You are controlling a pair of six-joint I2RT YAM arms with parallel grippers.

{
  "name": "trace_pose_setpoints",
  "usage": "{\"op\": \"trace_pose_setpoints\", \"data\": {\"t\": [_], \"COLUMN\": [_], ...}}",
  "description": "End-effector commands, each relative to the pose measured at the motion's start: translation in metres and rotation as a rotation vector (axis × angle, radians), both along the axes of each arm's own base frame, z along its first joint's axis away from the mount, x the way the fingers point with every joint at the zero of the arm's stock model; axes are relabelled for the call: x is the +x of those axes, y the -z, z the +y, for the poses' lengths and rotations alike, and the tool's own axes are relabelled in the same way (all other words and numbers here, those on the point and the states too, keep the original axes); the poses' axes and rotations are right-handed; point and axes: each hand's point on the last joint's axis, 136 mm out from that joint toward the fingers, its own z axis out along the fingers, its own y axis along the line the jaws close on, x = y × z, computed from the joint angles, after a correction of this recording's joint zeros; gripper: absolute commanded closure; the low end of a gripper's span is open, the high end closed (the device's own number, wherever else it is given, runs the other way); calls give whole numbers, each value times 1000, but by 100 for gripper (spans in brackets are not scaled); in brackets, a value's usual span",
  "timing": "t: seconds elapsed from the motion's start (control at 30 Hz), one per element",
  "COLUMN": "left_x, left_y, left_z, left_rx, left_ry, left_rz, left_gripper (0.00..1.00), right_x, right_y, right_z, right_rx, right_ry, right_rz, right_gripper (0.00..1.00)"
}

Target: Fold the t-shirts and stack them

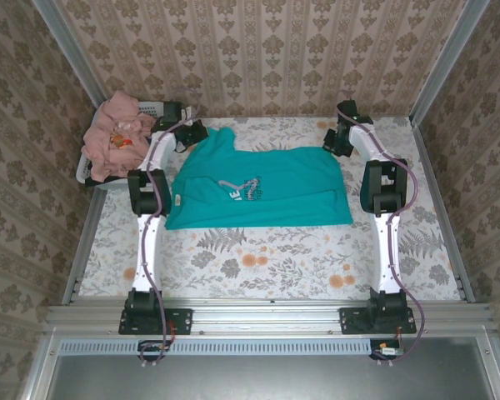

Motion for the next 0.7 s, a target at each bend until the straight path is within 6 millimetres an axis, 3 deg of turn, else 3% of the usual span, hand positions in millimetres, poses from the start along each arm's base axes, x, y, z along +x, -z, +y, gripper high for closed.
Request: {"op": "trace_pose_setpoints", "data": {"t": [0.0, 0.2, 0.4, 0.5, 0.67], "left_x": [-9, -40, -75, -94, -129], "left_y": [-83, -129, -161, -170, -169], "left_z": [3, 7, 13, 17, 20], "left_rx": [10, 85, 138, 155, 163], "left_ry": [59, 65, 50, 52, 71], "left_rz": [-120, -157, -209, -221, -234], "left_gripper": [100, 100, 100, 100, 100], "right_x": [-2, -17, -43, -60, -90], "right_y": [-57, -93, -112, -110, -96], "right_z": [5, 7, 10, 10, 8], "right_rx": [-16, -2, 4, 2, -21], "right_ry": [-35, -46, -53, -61, -74], "right_rz": [-86, -152, -186, -187, -168], "right_gripper": [88, 90, 90, 89, 89]}}
